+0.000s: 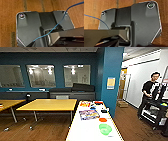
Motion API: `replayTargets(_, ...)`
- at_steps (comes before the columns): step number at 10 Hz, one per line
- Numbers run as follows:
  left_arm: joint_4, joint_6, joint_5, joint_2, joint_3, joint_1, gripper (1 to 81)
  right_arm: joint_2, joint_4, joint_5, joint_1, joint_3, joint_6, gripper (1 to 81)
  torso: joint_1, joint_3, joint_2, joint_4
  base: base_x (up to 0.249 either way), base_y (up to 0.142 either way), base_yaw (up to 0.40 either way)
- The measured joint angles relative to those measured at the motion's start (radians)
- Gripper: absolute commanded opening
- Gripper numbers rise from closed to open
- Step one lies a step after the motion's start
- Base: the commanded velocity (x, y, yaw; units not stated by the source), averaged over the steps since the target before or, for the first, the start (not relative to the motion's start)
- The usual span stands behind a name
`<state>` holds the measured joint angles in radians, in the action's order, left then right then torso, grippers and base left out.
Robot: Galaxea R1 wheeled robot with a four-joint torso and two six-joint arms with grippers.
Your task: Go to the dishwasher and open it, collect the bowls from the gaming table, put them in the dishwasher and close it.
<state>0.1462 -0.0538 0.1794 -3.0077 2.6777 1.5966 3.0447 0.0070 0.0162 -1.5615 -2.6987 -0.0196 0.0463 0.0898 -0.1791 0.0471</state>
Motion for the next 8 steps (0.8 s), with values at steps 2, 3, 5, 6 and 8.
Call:
replayTargets(2, 0.0, -0.001, 0.001, 0.0, 0.0, -0.003, 81.1, 0.0, 0.0, -0.004, 0.0, 0.0, 0.0, 81.1, 0.0, 0.0, 0.0, 0.0, 0.0, -0.034, -0.069)
replayTargets(3, 0.0, -0.001, 0.001, 0.0, 0.0, -0.003, 81.1, 0.001, 0.0, -0.003, -0.001, 0.0, 0.0, 81.1, 0.0, 0.0, 0.0, 0.0, 0.0, 0.0, 0.0)
replayTargets(5, -0.001, -0.002, 0.001, -0.001, 0.0, 0.001, 81.1, 0.002, 0.0, -0.005, 0.005, 0.0, 0.0, 81.1, 0.0, 0.0, 0.0, 0.0, 0.0, 0.0, 0.0)
replayTargets(6, -0.001, -0.002, 0.0, -0.001, 0.0, 0.003, 81.1, 0.001, 0.0, -0.005, 0.005, 0.0, 0.0, 81.1, 0.0, 0.0, 0.0, 0.0, 0.0, 0.0, 0.0)
replayTargets(8, -0.001, -0.002, 0.001, -0.001, 0.0, 0.003, 81.1, 0.002, 0.0, -0.005, 0.004, 0.0, 0.0, 81.1, 0.0, 0.0, 0.0, 0.0, 0.0, 0.0, 0.0)
